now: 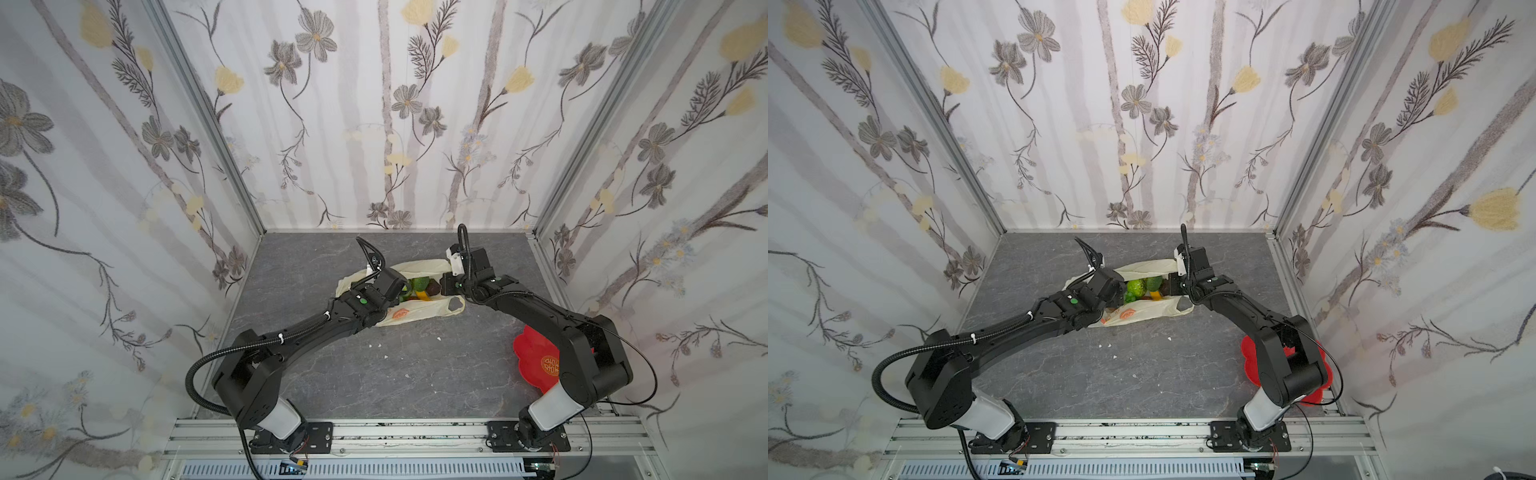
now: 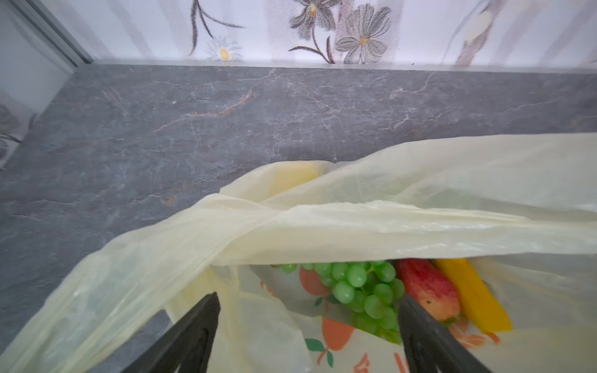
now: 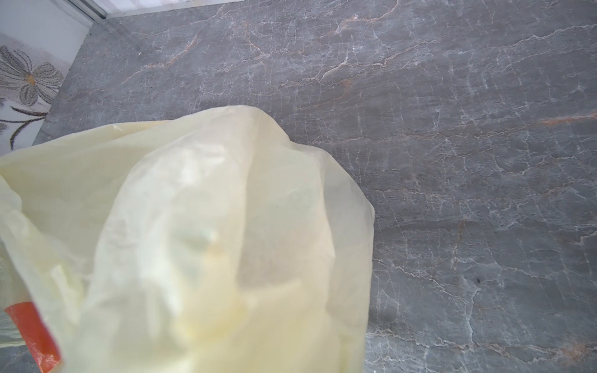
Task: Take fruits out of the plastic bag
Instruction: Spread open the plastic bag at the top-center of the table.
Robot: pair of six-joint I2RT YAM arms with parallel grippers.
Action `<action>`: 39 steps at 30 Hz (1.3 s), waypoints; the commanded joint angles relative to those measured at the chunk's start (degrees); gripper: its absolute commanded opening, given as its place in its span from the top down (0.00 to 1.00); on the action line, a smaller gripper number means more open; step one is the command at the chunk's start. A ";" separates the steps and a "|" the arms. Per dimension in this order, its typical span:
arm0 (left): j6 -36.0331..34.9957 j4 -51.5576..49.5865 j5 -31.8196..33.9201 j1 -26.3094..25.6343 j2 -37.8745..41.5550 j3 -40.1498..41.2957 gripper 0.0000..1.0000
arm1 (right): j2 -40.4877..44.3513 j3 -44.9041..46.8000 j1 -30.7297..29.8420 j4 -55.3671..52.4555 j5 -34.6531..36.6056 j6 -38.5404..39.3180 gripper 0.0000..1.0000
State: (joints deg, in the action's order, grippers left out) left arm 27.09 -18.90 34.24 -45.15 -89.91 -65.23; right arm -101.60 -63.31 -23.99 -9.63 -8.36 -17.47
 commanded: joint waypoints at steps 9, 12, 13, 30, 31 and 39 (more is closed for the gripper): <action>-10.83 0.18 14.00 6.55 -11.54 -5.89 0.10 | 0.39 -0.15 0.34 1.11 0.65 0.71 1.00; -10.13 0.44 11.86 8.97 -13.99 -8.34 0.15 | 0.27 0.03 0.34 1.28 0.22 0.86 1.00; -10.21 0.44 11.02 9.88 -15.04 -9.91 0.18 | 0.19 0.10 0.32 1.36 -0.30 1.01 1.00; 2.69 6.76 -21.10 25.30 -19.60 -9.33 1.00 | -3.23 4.36 7.32 11.71 -15.44 -2.24 1.00; 3.46 7.38 -22.84 25.84 -18.87 -7.52 1.00 | -3.63 4.14 7.70 12.68 -16.71 -2.45 1.00; 5.73 10.28 -26.99 23.46 -13.05 0.13 1.00 | -11.87 -7.19 6.24 11.21 -18.54 -3.50 1.00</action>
State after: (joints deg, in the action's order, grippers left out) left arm 30.52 -10.59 8.58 -20.75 -105.73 -67.55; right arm -111.28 -66.22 -17.34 -0.23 -25.56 -20.08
